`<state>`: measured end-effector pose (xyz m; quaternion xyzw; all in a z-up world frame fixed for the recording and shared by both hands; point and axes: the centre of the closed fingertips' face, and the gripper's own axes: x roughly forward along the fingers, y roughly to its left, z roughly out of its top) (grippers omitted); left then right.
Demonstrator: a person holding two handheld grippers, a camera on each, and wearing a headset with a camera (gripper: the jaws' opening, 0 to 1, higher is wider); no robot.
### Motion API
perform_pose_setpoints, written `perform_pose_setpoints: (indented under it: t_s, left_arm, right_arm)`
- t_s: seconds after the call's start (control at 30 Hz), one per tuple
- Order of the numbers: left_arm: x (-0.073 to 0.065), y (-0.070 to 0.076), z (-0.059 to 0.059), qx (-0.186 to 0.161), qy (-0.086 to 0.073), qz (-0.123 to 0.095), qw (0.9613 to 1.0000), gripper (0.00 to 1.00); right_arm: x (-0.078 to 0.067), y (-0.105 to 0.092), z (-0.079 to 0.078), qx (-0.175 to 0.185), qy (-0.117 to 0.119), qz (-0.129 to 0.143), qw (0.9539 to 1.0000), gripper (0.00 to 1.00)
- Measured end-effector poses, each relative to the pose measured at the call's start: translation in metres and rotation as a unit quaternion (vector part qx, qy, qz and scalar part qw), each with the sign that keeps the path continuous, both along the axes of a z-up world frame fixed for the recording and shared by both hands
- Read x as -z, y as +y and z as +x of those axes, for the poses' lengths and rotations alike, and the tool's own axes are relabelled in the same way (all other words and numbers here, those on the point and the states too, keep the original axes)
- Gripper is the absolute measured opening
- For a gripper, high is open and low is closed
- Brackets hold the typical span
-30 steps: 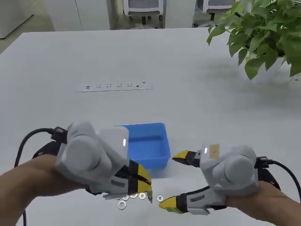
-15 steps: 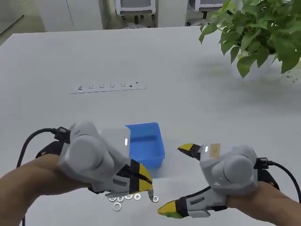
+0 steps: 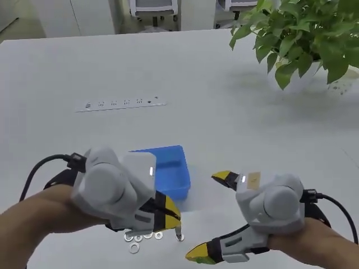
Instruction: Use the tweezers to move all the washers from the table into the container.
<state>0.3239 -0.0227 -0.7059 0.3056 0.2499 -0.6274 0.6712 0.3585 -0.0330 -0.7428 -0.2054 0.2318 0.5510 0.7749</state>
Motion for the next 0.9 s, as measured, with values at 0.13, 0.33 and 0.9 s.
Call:
perform_pose_setpoints:
  t_s: [0.13, 0.33, 0.9]
  left_arm:
    - [0.002, -0.002, 0.001, 0.004, 0.0, -0.002, 1.0, 0.06]
    - [0.002, -0.003, 0.003, 0.0, 0.004, -0.005, 1.0, 0.06]
    - [0.003, 0.0, 0.009, -0.038, 0.019, -0.001, 0.9991, 0.06]
  right_arm:
    - [0.001, -0.001, 0.0, 0.0, 0.001, 0.0, 1.0, 0.99]
    - [0.003, 0.0, -0.001, -0.005, 0.003, 0.001, 1.0, 0.97]
    - [0.007, 0.013, -0.017, -0.076, 0.009, -0.005, 0.997, 0.63]
